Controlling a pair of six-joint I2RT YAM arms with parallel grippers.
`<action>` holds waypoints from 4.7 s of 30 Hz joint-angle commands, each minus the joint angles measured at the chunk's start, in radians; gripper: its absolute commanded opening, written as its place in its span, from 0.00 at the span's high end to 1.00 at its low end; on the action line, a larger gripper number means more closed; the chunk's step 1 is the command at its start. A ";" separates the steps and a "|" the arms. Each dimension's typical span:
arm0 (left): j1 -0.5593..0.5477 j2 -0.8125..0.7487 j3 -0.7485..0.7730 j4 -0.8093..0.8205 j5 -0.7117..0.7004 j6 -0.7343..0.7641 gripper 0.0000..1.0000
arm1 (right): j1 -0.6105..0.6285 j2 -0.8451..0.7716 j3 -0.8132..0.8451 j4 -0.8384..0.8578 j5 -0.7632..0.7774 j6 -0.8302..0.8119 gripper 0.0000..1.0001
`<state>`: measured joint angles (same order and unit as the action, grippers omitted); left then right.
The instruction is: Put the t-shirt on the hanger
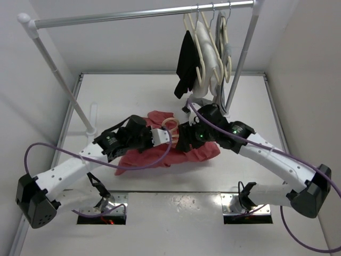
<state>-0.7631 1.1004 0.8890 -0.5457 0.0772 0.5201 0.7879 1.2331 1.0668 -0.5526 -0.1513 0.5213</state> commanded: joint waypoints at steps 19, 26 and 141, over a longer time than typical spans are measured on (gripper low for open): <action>0.025 -0.145 -0.021 0.148 0.242 0.110 1.00 | -0.006 -0.127 0.360 -0.319 0.036 -0.323 0.31; 0.025 -0.136 -0.012 0.148 0.320 0.086 1.00 | 0.004 -0.016 0.269 -0.163 -0.147 -0.359 0.30; 0.386 0.021 0.418 -0.385 0.831 0.460 1.00 | 0.001 -0.395 -0.208 0.019 0.176 -0.222 0.79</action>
<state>-0.3981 1.1435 1.2545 -0.9794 0.8093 0.9668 0.7902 0.8768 0.8951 -0.5724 0.0067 0.2604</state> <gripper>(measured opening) 0.230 0.330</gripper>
